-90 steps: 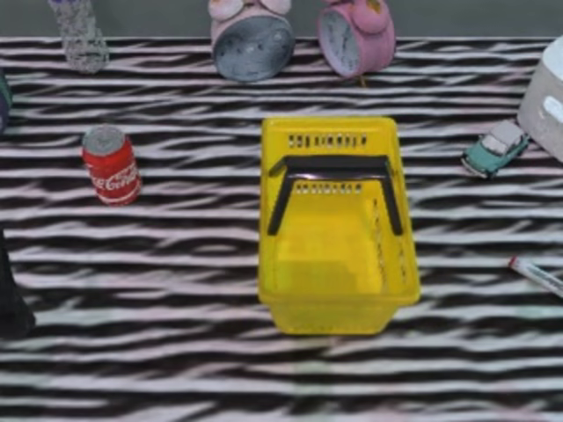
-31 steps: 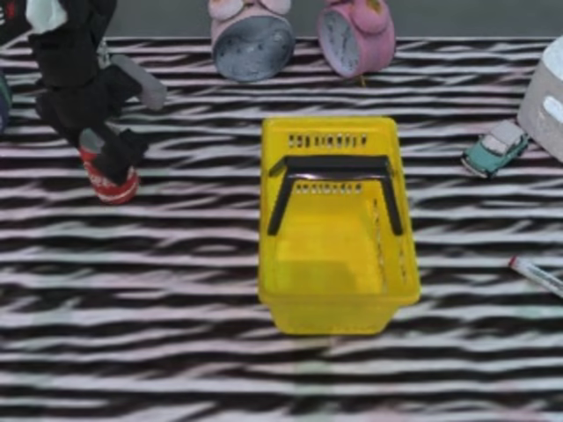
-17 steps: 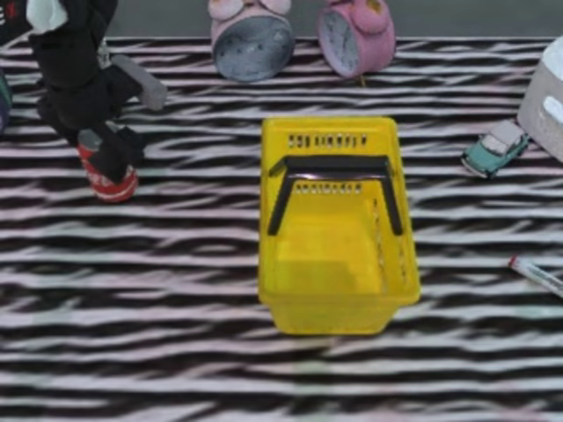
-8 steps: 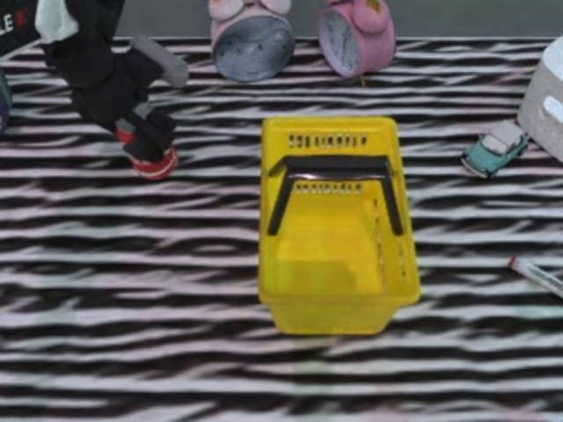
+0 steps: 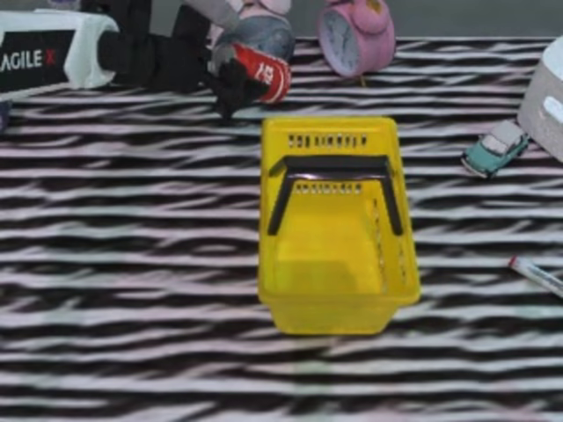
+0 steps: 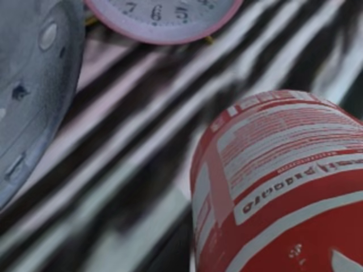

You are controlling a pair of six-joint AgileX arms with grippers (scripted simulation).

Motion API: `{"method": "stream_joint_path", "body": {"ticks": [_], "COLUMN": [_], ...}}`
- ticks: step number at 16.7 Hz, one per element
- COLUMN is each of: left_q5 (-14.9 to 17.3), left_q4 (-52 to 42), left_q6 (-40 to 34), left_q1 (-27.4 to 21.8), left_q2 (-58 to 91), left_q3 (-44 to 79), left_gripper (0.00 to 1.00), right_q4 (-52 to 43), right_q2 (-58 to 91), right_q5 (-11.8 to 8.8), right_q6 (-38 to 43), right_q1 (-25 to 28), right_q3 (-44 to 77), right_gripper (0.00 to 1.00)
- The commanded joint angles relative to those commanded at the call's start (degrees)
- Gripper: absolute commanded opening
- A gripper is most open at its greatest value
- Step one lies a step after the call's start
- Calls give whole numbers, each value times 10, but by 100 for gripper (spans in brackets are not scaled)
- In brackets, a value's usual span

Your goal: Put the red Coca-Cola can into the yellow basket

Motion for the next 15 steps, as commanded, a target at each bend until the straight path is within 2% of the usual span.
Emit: {"method": "stream_joint_path", "body": {"ticks": [5,8,11,15], "left_q5": [188,275,328,339], "left_q4": [298,416,481,494], "left_q6": [-101,-144,-167,-171], "left_q1": [-25,-36,-43,-44], "left_q2": [-50,-85,-110,-115], "left_q3": [-111,-160,-186,-191], "left_gripper": [0,0,0,0], "right_q4": [0,0,0,0], "right_q2": [0,0,0,0], "right_q5": [0,0,0,0], "right_q6": [0,0,0,0], "right_q1": [0,0,0,0], "right_q3": [0,0,0,0], "right_gripper": [100,100,100,100]}}
